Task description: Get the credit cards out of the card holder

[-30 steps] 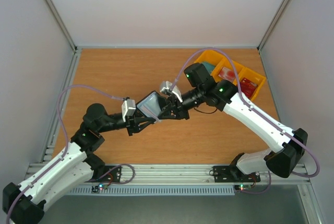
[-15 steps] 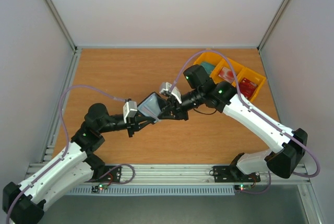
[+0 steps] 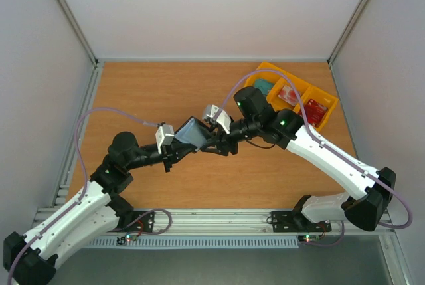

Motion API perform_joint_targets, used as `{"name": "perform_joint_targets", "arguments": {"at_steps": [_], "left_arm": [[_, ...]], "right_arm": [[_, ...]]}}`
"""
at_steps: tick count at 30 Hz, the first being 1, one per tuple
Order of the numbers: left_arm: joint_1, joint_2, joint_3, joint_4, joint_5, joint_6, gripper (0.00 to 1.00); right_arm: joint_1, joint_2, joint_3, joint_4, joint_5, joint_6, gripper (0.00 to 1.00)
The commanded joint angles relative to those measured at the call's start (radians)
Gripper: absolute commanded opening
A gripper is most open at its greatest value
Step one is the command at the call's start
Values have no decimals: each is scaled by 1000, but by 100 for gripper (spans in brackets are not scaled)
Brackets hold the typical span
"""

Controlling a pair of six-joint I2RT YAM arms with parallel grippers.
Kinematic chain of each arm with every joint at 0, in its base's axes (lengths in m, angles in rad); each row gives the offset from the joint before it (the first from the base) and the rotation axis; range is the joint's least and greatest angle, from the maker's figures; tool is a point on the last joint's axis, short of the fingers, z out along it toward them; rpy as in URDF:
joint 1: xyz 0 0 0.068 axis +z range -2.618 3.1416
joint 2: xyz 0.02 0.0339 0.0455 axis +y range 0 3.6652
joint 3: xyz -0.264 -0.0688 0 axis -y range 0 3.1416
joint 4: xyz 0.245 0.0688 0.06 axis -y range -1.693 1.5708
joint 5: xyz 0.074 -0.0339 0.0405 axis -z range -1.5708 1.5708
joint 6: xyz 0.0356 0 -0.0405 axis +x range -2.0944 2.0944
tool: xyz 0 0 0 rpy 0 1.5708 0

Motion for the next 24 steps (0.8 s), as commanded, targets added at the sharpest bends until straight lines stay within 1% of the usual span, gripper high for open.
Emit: {"name": "perform_joint_targets", "arguments": {"at_steps": [1,4,6,8,10,15,17,19,21,24], "left_arm": [[-1,-12,21,-26,-132,-88,0],[-1,-5,29,-35,-135,-89,0],[-1,0,35,-36,-120,-76,0],[-1,3,37,-40,-115,-69,0],[-1,1,36,-48,-112,-69,0],[0,-1,29,-18,-87,-67,0],[-1,1,28,5,-68,-58,0],[-1,3,27,9,-48,-44,0],[-1,2,25,3,-45,-40,0],[-1,-4,26,-9,-53,-28,0]], "right_arm": [[52,-38,-40,71,216,21,54],[98,-30,-65,139,299,18,63],[121,-17,-70,188,369,24,67],[126,-6,-69,229,415,43,68],[126,-4,-74,255,424,52,68],[126,9,-89,246,446,53,64],[126,12,-83,225,472,50,57],[125,6,-75,211,483,50,46],[118,-9,-74,200,467,43,39],[96,-25,-71,172,450,44,30]]}}
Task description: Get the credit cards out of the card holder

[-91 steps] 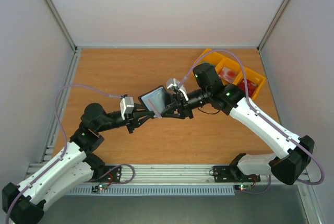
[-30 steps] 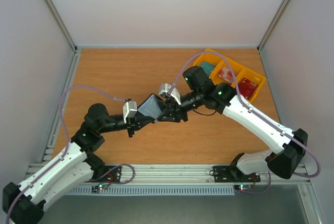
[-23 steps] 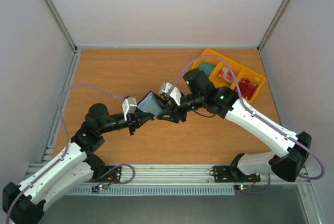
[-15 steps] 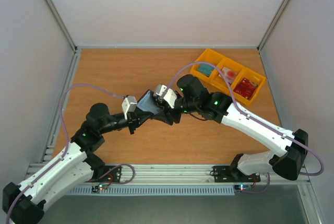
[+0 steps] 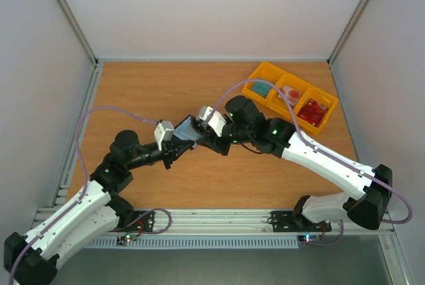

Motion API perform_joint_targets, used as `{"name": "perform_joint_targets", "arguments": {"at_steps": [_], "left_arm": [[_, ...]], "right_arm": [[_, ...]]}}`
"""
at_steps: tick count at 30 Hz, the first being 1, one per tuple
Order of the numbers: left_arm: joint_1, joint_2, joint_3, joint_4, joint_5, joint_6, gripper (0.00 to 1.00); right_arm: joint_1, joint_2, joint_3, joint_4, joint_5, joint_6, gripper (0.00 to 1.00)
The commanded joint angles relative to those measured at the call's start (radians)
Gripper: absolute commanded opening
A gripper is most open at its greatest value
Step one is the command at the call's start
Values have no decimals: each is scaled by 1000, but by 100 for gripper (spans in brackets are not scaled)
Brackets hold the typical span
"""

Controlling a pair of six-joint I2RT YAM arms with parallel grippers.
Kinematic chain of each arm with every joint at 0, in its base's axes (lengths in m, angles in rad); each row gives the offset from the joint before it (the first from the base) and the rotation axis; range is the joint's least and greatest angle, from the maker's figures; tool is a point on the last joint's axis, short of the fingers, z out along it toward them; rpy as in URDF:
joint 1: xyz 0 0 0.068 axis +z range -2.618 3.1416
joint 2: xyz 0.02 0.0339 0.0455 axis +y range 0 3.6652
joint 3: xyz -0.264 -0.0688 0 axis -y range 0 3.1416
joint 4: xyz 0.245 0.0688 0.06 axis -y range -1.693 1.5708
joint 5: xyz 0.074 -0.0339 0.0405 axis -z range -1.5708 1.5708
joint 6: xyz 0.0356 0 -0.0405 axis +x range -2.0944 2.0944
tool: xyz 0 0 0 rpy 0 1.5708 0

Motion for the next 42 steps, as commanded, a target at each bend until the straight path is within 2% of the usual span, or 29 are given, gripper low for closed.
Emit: {"name": "perform_joint_targets", "arguments": {"at_steps": [1,6,11,19,22,27,32,35,39,42], "left_arm": [[-15,-12,24,77,68,28,0],[-14,-12,31,60,79,42,0],[-14,-14,34,59,89,55,0],[-13,-35,40,189,137,33,1],[-12,-46,55,206,146,58,3],[-8,-76,125,204,130,145,12],[0,-73,168,221,154,154,14],[1,-60,177,276,110,148,14],[0,-34,188,303,142,137,14],[-11,-19,190,296,158,90,18]], "right_arm": [[-26,-18,13,-18,27,3,28],[-87,-37,23,-52,-41,34,20],[-160,-23,30,-70,-246,77,12],[-165,-15,47,-106,-484,54,5],[-184,-28,48,-105,-570,46,2],[-230,-62,85,-99,-720,51,1],[-237,-99,135,-93,-773,59,1],[-236,-106,136,-64,-800,94,1],[-237,-117,121,-6,-785,143,1],[-236,-125,91,59,-763,176,1]]}}
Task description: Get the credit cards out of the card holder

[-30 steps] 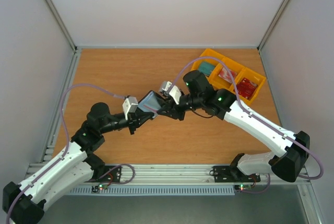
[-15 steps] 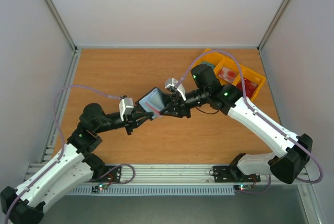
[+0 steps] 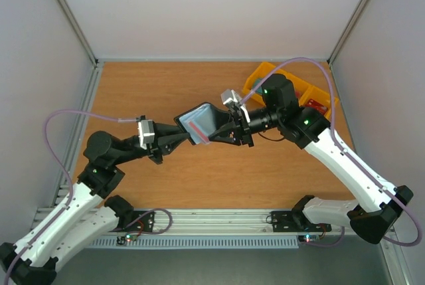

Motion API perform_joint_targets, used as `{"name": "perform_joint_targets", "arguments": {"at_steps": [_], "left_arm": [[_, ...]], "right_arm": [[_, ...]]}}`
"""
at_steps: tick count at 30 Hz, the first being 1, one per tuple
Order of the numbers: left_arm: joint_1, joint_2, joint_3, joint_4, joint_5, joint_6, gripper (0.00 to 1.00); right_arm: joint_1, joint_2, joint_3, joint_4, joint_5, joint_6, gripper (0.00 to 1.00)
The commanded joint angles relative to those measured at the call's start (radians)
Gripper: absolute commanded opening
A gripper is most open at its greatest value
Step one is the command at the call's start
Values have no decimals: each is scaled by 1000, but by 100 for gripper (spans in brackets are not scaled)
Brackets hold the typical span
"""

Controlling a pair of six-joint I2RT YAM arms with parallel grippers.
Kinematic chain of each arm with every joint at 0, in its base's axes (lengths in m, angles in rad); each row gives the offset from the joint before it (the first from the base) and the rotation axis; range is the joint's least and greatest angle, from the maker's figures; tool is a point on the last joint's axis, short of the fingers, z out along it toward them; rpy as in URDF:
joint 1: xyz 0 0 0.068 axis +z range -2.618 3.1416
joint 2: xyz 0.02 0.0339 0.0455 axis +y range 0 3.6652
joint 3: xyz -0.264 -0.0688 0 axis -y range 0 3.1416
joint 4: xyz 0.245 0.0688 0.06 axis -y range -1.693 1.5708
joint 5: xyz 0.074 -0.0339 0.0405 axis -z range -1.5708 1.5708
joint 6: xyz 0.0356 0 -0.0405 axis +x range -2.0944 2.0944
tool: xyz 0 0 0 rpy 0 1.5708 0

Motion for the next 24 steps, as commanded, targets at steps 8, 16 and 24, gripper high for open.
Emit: {"name": "perform_joint_targets", "arguments": {"at_steps": [8,16,24], "left_arm": [[-41,33,29,91,3,-65,3],[-42,27,23,69,-34,-76,1],[-42,34,4,14,-123,-38,3]], "right_arm": [[2,6,-38,153,19,90,1],[17,11,-43,157,-1,76,1],[65,30,-53,195,-14,68,1]]}}
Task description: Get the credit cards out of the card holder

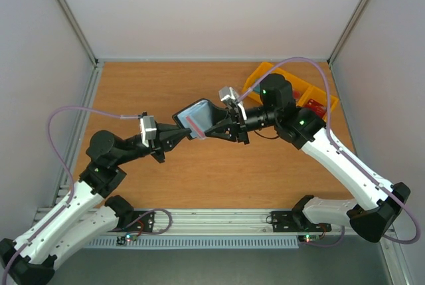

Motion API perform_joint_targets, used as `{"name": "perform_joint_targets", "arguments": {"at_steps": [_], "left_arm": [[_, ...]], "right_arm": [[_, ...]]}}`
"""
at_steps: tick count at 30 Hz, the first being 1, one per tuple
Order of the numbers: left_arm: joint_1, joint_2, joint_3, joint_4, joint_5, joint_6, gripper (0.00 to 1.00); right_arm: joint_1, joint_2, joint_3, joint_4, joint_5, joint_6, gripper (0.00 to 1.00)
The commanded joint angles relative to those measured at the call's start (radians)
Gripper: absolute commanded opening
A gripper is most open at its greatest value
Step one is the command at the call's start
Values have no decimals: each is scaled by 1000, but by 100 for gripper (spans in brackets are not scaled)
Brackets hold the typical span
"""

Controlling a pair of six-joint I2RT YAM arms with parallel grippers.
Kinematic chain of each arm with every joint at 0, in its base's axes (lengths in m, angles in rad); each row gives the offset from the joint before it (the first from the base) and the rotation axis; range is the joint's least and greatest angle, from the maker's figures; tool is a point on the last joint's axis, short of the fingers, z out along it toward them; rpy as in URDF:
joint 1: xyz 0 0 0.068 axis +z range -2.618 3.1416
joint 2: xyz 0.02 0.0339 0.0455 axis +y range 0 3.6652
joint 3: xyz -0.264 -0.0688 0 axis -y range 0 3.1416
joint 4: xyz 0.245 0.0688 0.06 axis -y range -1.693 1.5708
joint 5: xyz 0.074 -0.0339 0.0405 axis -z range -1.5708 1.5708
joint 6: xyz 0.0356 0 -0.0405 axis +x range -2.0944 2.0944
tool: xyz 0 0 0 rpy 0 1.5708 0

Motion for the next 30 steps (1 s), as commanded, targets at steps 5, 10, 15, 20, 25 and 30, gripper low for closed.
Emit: {"name": "perform_joint_targets", "arguments": {"at_steps": [5,10,15,20,25,30], "left_arm": [[-8,3,-2,-14,-77,21,8],[-8,-8,-8,3,-16,31,22],[-8,-15,-10,20,44,37,34],[-7,-20,-13,25,68,27,34],[-8,-31,-16,7,74,35,5],[-8,-40,-12,-96,-73,36,0]], "right_arm": [[66,22,3,32,-54,-14,1],[97,29,15,-13,37,-55,1],[97,48,8,40,11,-33,2],[99,88,8,15,60,-44,5],[98,98,2,-3,81,-57,16],[75,80,5,-75,207,-61,49]]}}
